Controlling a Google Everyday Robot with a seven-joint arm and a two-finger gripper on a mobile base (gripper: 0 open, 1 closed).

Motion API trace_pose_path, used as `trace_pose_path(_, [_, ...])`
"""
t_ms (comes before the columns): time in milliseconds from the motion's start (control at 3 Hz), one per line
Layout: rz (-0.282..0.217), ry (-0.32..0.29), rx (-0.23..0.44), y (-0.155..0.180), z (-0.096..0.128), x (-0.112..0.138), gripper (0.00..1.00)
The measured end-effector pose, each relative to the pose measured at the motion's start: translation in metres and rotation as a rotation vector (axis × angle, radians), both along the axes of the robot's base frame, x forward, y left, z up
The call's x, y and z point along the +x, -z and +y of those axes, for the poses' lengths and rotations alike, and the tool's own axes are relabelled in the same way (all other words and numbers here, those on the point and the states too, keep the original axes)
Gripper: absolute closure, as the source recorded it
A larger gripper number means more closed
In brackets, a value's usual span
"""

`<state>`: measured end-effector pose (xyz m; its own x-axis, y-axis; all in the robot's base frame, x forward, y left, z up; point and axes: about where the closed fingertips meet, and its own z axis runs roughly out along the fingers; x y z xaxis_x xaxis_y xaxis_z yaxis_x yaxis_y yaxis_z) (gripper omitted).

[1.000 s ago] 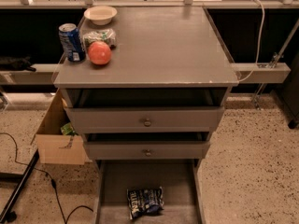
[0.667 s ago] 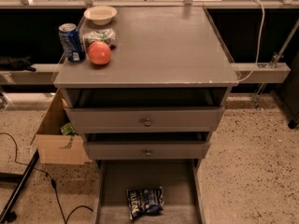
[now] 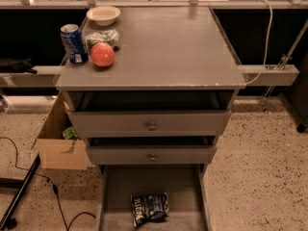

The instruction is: Pick blue chip bag from bottom drawer and place on counter

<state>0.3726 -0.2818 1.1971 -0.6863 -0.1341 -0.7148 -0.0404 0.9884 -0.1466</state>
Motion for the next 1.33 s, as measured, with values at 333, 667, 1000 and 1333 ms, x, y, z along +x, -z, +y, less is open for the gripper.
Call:
trace_pose_path(333, [0.000,0.000,0.000,0.000,0.000,0.000,0.00])
trace_pose_path(667, [0.000,0.000,0.000,0.000,0.000,0.000,0.00])
trace_pose_path(1000, [0.062,-0.038,-0.028,0.015,0.019,0.019,0.00])
trace_pose_path(1333, [0.182,-0.104,-0.076,0.056,0.057,0.089,0.00])
